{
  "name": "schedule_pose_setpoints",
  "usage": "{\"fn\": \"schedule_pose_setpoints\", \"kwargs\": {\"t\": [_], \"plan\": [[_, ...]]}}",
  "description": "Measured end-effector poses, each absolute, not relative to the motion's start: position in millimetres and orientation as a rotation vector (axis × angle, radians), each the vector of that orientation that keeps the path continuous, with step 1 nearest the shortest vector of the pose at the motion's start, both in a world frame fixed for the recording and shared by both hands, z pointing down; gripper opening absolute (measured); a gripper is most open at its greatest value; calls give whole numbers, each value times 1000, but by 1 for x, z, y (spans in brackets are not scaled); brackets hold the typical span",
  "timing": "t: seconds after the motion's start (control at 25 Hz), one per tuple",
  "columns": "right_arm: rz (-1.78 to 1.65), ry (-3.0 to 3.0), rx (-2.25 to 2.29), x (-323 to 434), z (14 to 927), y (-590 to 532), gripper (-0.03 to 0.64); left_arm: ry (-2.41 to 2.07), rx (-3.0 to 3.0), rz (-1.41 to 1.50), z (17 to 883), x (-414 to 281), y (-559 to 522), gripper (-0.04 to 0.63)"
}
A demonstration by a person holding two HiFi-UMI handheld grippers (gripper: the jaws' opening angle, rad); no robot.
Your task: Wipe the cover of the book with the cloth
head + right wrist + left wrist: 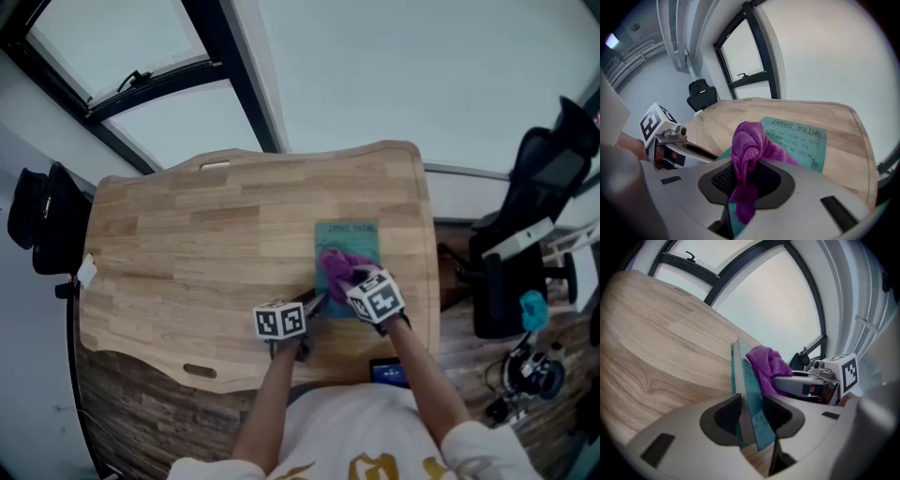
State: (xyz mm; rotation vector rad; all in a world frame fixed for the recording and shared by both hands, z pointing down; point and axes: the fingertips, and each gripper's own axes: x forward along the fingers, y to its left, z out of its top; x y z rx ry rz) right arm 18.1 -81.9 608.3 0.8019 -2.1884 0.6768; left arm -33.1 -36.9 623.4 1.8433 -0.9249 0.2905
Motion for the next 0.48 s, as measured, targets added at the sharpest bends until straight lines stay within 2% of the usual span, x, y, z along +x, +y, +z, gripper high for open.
{"fn": "schedule_pose_setpoints", "kwargs": {"t": [0.48], "plan": [[411,-2231,1198,51,559,-65,73,-1281,1938,216,582,-62,-46,143]]}}
